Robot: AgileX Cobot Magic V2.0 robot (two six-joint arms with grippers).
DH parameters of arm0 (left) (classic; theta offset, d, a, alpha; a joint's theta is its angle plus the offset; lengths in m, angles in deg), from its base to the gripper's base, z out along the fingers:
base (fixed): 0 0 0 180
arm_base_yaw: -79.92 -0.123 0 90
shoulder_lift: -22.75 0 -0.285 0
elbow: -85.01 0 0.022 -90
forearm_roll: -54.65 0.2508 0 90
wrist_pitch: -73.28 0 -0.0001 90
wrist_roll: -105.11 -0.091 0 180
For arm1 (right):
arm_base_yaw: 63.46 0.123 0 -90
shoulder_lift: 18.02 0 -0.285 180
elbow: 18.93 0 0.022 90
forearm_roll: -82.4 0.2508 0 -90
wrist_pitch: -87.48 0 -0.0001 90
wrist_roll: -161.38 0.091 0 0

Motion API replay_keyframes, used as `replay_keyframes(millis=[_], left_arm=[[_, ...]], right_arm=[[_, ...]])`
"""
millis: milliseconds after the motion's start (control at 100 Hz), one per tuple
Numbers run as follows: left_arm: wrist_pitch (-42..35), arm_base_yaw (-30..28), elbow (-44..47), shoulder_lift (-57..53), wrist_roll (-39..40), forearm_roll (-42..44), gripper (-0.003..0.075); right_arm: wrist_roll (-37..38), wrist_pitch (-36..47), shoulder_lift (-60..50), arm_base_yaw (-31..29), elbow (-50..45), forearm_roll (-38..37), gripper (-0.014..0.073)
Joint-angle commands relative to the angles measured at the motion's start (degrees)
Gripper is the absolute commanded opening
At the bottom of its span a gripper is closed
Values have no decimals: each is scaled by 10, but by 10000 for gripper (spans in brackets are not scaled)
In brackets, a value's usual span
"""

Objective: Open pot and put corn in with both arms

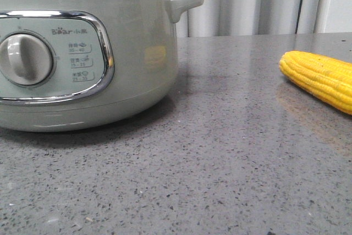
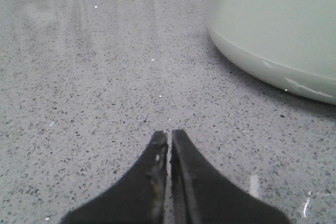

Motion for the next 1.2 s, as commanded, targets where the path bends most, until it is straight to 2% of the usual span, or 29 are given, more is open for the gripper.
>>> replay_keyframes(millis=[0, 1190], left_arm=[[-27, -1, 16, -16, 2, -4, -20], [-27, 1, 16, -17, 2, -4, -20]], right_arm=[[-2, 15, -13, -4, -10, -12, -67], [-2, 15, -13, -4, -10, -12, -67]])
